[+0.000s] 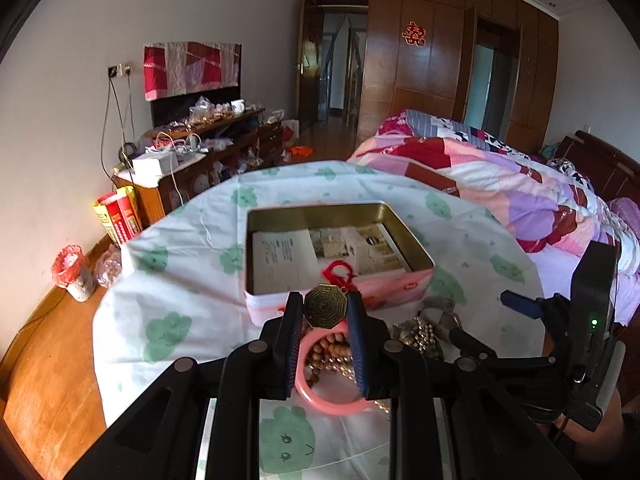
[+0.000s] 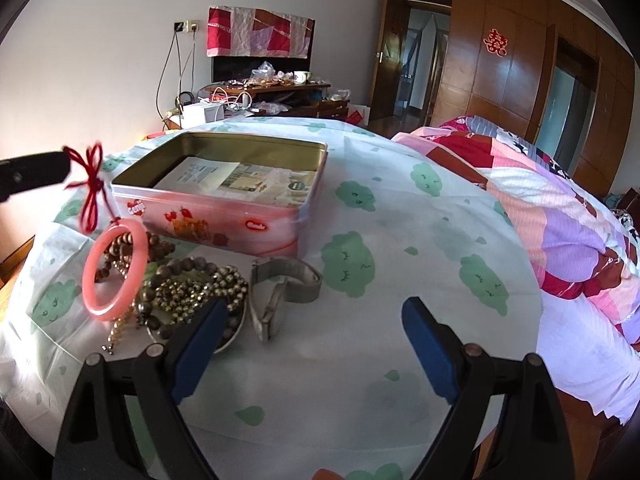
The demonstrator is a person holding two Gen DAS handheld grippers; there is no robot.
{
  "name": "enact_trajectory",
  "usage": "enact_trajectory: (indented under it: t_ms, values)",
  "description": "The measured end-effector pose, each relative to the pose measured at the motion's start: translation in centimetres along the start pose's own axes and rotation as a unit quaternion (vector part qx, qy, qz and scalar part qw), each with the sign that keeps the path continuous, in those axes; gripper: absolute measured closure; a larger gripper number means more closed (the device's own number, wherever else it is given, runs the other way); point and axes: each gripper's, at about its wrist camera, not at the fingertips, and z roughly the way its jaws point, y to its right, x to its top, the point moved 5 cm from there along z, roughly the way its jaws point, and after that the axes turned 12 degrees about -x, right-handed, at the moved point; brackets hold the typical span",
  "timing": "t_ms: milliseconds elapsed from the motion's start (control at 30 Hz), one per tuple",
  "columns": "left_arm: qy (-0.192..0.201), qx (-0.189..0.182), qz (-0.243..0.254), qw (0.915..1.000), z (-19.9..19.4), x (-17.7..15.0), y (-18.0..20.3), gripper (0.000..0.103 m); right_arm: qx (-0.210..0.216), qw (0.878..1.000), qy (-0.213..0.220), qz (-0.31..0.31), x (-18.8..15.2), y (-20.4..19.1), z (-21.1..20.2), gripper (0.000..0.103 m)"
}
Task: Organize jewelry
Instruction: 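Grasp the silver watch with the right tool while the left tool lifts the coin pendant, then carry the pendant and watch into the pink tin and open both tools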
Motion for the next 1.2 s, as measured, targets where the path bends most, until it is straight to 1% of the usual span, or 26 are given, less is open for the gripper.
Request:
enact_trajectory:
  t_ms: [33,200,367,433,467,533,567,600,633,667,800,900,1200]
  values:
    - [0.006,0.005,0.003,1.0,-0.3,0.2,-0.1,0.081,0.001,1.0,-0.002,0.002,0.0,0.2,0.1,0.02]
    - [0.003,0.021,-0.003,0.9998,0.1,0.2,-1.2,0.081,0.015,1.0,-0.015,0.004,0.1,0.3,0.8,0.026]
    - [-0.009,0.032,-0.021,0.9992,1.0,-0.5,-2.8,0.081,0.023,0.999,-0.022,-0.014,0.2,-0.7,1.3,0.028]
    - [-0.009,0.034,-0.025,0.9991,1.1,-0.6,-3.1,0.081,0.027,0.999,-0.03,-0.018,0.1,-1.0,1.5,0.038]
    - [-0.01,0.036,-0.026,0.999,1.1,-0.6,-3.3,0.081,0.035,0.999,-0.036,-0.018,-0.1,-1.2,1.7,0.041]
    - [-0.01,0.035,-0.028,0.999,1.1,-0.7,-3.4,0.081,0.048,0.998,-0.039,-0.017,-0.4,-1.1,1.8,0.052]
    - [-0.011,0.035,-0.028,0.9989,1.1,-0.8,-3.5,0.081,0.055,0.998,-0.04,-0.015,-0.4,-1.2,1.8,0.055]
    - [-0.011,0.035,-0.029,0.9989,1.1,-0.8,-3.5,0.081,0.059,0.997,-0.04,-0.015,-0.4,-1.2,1.7,0.065]
    - [-0.011,0.035,-0.03,0.9989,1.1,-0.8,-3.6,0.081,0.069,0.997,-0.04,-0.016,-0.4,-1.4,1.6,0.085]
    - [-0.011,0.035,-0.031,0.9989,1.1,-0.7,-3.7,0.081,0.07,0.997,-0.037,-0.02,-0.5,-1.4,1.4,0.086]
    - [-0.007,0.034,-0.031,0.9989,0.9,-0.5,-3.6,0.081,0.076,0.996,-0.032,-0.019,-0.5,-1.4,0.9,0.087]
    - [-0.003,0.034,-0.03,0.999,0.6,-0.2,-3.7,0.081,0.072,0.997,-0.019,-0.018,0.0,-1.1,0.3,0.087]
    - [0.011,0.041,-0.02,0.9989,-0.1,1.4,-3.9,0.081,0.064,0.998,0.022,-0.011,2.8,0.3,-2.2,0.087]
